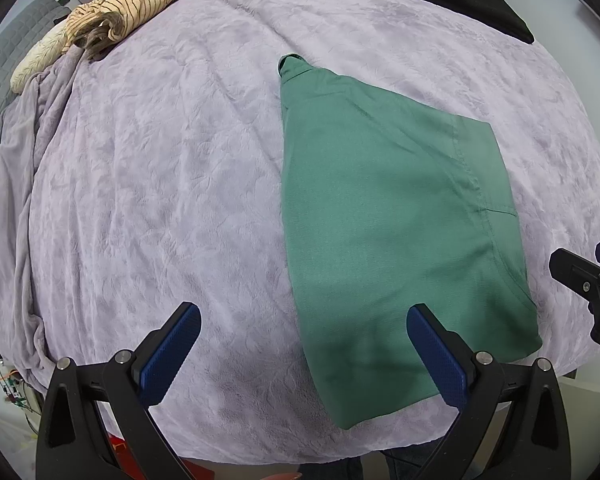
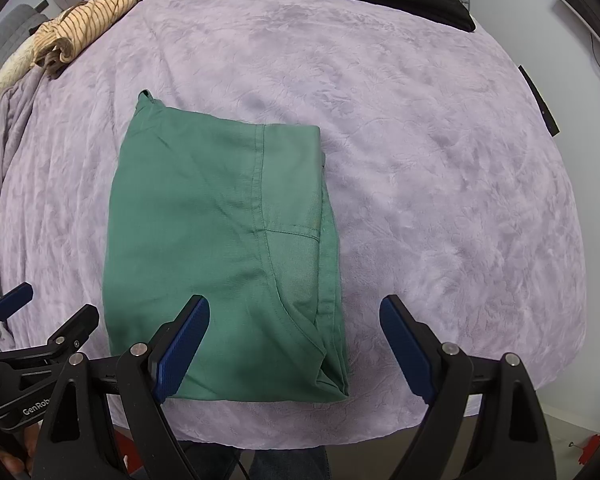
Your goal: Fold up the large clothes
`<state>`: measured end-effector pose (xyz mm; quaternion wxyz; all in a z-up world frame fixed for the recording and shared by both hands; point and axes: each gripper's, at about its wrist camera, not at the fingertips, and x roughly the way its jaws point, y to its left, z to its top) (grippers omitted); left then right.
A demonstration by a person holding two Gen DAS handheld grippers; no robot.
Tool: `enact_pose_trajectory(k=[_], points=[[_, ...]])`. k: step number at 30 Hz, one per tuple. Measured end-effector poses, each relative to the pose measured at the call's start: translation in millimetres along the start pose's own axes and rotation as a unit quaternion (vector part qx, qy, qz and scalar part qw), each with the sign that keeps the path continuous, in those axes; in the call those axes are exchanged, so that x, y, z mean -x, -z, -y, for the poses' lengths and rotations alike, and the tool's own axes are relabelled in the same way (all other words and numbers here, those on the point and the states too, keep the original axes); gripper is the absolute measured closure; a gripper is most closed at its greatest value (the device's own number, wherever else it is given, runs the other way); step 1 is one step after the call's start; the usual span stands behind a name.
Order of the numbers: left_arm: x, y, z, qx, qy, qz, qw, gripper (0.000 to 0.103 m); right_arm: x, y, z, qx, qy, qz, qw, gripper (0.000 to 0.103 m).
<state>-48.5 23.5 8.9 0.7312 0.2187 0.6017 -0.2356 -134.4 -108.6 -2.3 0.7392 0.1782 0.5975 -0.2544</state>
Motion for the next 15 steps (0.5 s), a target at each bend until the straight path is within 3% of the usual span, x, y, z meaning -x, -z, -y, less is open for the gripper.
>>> enact_pose_trajectory(k=[15], points=[[-1.7, 0.3, -1.4, 0.004, -0.002, -0.001, 1.0000, 0.000, -1.0, -3.0, 0.2, 0.005, 0.002, -0.002, 1.000, 0.014]])
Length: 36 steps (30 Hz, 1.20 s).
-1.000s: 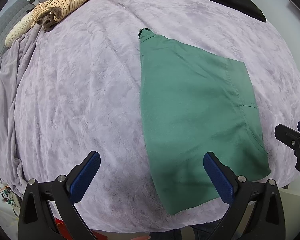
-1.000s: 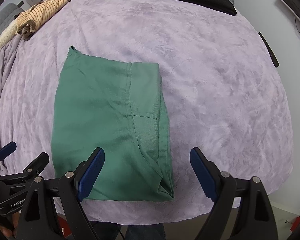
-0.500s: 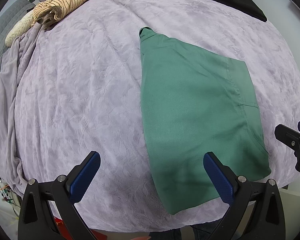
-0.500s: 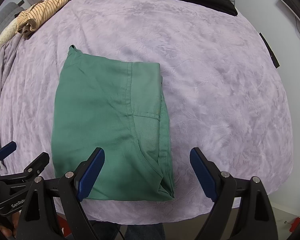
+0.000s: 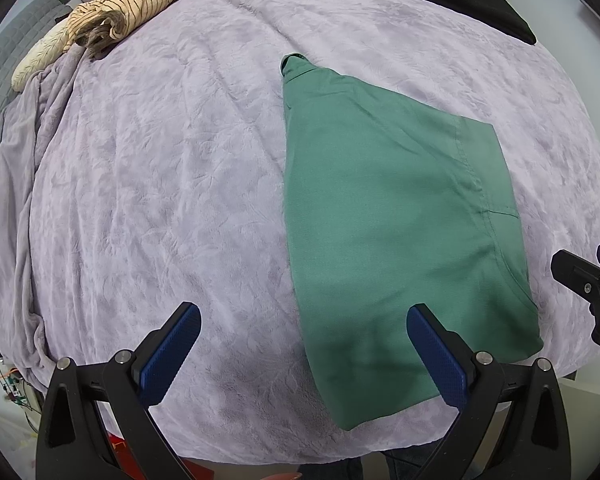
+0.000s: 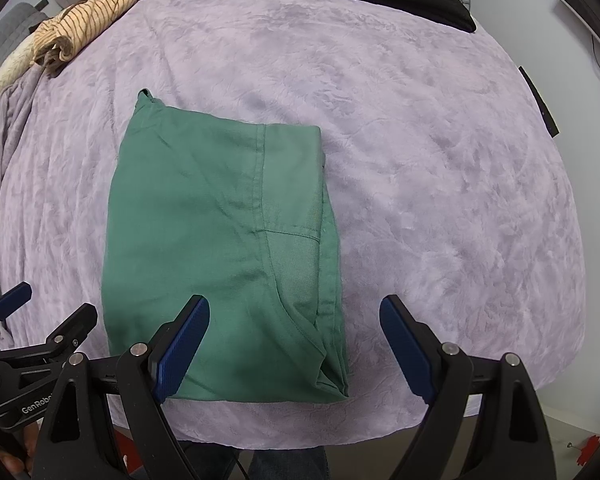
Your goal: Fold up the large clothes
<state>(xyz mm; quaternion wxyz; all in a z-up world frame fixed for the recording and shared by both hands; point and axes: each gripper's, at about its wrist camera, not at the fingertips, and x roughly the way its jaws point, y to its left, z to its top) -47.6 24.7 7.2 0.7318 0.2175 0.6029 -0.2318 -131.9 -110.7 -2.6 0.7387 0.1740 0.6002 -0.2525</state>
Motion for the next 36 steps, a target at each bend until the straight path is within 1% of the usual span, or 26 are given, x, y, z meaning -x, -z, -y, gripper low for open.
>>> enact_pose_trajectory(k=[21, 27, 36], points=[[-1.4, -1.0, -0.4, 0.000, -0.002, -0.003, 1.0000, 0.000, -3.1, -1.2, 1.6, 0.004, 0.000, -0.005, 1.000, 0.014], [-1.5, -0.9, -2.3, 0.003, -0.012, 0.002, 0.9999, 0.000, -3.7, -1.8, 2.5, 0.005, -0.001, -0.005, 1.000, 0.014], [-4.7, -0.6, -3.1, 0.003, -0.011, -0.006, 0.9999, 0.000, -6.3, -0.7, 1.3, 0.009, 0.000, -0.008, 1.000, 0.014]])
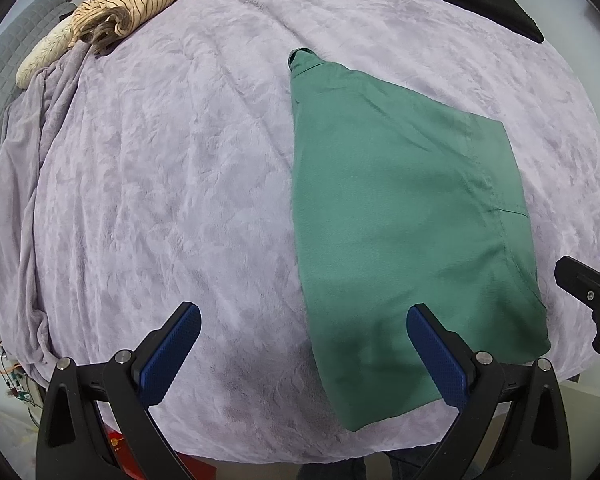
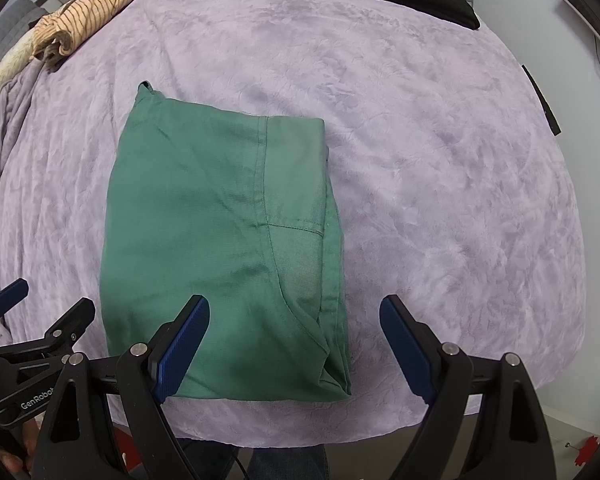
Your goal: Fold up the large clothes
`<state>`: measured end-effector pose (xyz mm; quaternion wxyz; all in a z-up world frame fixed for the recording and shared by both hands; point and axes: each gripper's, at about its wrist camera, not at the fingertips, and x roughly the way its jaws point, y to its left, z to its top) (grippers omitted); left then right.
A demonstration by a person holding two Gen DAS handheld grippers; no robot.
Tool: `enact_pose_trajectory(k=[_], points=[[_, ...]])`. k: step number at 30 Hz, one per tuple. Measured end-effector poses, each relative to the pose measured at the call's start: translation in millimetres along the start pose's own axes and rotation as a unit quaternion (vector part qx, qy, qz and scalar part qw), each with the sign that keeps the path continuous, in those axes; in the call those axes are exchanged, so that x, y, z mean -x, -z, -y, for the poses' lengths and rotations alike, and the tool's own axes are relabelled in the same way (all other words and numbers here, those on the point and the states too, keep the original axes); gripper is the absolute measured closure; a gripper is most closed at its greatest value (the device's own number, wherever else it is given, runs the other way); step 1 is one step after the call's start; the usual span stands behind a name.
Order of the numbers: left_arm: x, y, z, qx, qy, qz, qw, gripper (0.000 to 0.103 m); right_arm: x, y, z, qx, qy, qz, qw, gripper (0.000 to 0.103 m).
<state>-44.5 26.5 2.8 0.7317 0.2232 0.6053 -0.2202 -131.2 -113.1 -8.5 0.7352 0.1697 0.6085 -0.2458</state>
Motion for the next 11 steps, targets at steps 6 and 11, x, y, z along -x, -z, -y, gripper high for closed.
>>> enact_pose_trajectory(k=[6, 11], points=[[-1.6, -0.8, -3.2, 0.006, 0.004, -0.004, 1.0000, 0.000, -2.3, -0.5, -1.6, 0.003, 0.002, -0.004, 1.000, 0.014], [0.4, -1.6, -0.9, -0.009, 0.003, 0.007, 0.9999, 0.000, -2.9, -0.9, -1.7, 0.003, 0.002, -0.005, 1.000, 0.014]])
